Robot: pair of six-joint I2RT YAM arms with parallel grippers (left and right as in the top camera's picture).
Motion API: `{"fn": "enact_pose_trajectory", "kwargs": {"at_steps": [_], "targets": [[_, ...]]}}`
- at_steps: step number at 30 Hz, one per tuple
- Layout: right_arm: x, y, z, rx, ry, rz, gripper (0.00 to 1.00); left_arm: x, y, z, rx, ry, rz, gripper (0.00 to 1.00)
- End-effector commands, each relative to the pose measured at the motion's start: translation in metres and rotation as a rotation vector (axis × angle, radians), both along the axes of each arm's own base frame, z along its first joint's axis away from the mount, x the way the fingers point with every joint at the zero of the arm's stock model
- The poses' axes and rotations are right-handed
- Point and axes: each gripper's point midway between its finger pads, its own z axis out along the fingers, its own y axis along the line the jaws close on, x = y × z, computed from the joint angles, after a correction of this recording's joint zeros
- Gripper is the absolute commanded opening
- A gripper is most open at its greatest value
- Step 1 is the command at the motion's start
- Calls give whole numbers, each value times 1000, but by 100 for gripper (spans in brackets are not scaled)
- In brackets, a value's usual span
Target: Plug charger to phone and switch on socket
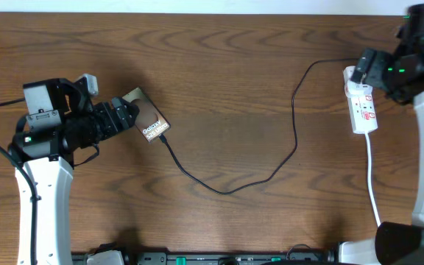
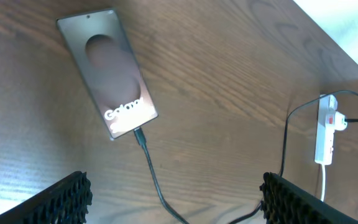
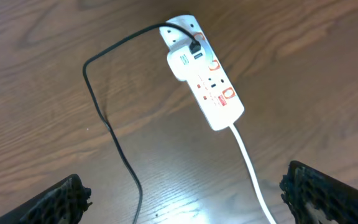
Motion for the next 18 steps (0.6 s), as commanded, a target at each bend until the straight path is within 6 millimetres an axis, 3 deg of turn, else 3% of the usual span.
{"fn": "enact_pose_trajectory", "kwargs": {"at_steps": [1,2,5,9,13,18], "targets": [[8,0,-9,93,-4,176,99,3,-10,5,21,-38,-47,86],[10,-8,-14,126,-3,187,99,4,-14,6,20,-48,-58,86],[21,-8,-30,252,-19,301,99,8,-21,10,18,-67,-73,86],[34,-13,-68,394,13,353,99,10,-26,12,18,-83,-88,86],[47,-22,-113,439,78,344,99,11,-26,12,19,-88,-88,86],[64,-31,-150,437,102,335,99,13,-26,14,21,-98,-88,86]]}}
